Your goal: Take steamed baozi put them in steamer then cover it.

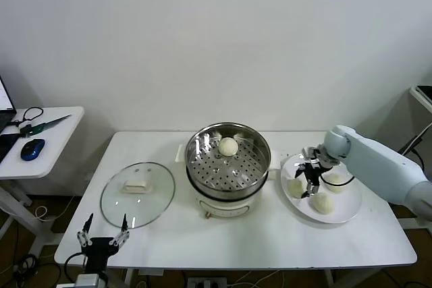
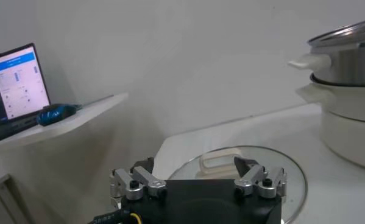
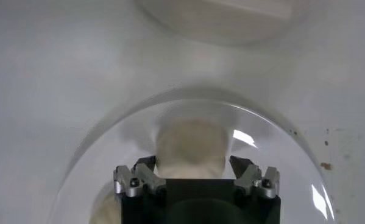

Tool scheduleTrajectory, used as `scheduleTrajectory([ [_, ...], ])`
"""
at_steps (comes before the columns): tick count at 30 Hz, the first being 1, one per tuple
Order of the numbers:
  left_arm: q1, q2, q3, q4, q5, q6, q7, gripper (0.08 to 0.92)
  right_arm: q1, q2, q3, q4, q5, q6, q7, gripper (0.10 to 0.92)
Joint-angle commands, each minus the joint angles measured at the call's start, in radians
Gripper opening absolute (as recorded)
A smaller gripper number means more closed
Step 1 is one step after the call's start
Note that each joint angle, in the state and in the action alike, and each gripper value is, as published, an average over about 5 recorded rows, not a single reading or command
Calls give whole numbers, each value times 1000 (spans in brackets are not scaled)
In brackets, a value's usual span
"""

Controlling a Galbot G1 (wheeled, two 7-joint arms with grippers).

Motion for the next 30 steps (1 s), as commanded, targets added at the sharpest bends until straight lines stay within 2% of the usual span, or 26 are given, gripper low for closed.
scheduleTrajectory([
  [1, 4, -1, 0, -3, 0, -1, 0, 823, -6, 13, 6, -21, 14, 0, -1, 718],
  [9, 18, 1, -2, -8, -2, -6, -1, 823, 91, -33, -53, 17, 116, -13, 5, 710],
  [16, 20, 2, 6, -21, -2, -4, 0, 823, 412, -71, -268, 88, 337, -33, -3, 710],
  [23, 18, -5, 27, -29, -1, -8, 2, 823, 754, 19, -543, 118, 586, -65, -16, 712],
  [30, 30, 1, 41, -44, -5, -16, 2, 823, 818, 140, -589, 188, 716, -140, 11, 712],
])
